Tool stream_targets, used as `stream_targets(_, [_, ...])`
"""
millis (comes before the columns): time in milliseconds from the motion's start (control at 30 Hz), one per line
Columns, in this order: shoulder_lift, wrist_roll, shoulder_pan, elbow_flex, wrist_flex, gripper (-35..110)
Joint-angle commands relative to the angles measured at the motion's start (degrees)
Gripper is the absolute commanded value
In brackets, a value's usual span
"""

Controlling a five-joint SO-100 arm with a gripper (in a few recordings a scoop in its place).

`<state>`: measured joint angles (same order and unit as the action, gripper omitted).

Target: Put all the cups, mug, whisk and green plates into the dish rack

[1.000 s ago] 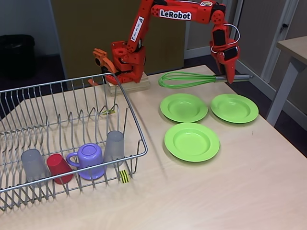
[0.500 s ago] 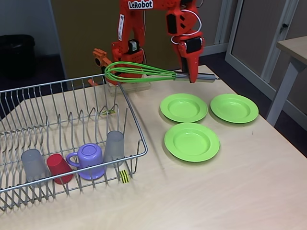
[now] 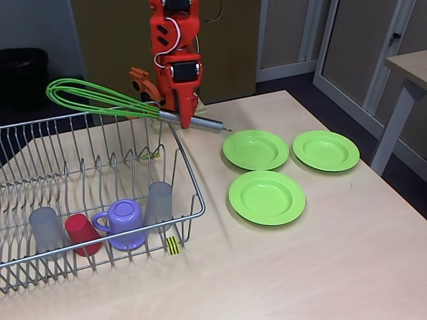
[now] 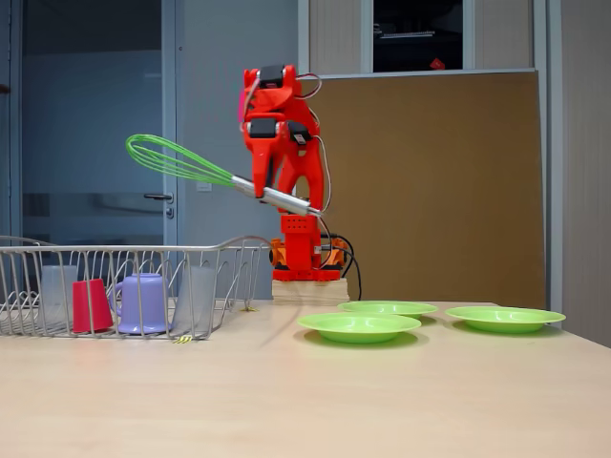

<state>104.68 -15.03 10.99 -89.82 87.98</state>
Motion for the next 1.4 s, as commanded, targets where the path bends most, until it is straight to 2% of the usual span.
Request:
stream_targets(0, [1.1, -7.1, 6.4, -0.6, -2.8, 0])
stream_targets(433, [-14.2, -22.9, 20.6, 17.5, -3.3, 0])
stream_targets(767, [-29.2, -25.3, 22.8, 22.2, -5.3, 0])
stream_targets(1367, [-43.9, -26.4, 24.1, 26.2, -5.2, 0])
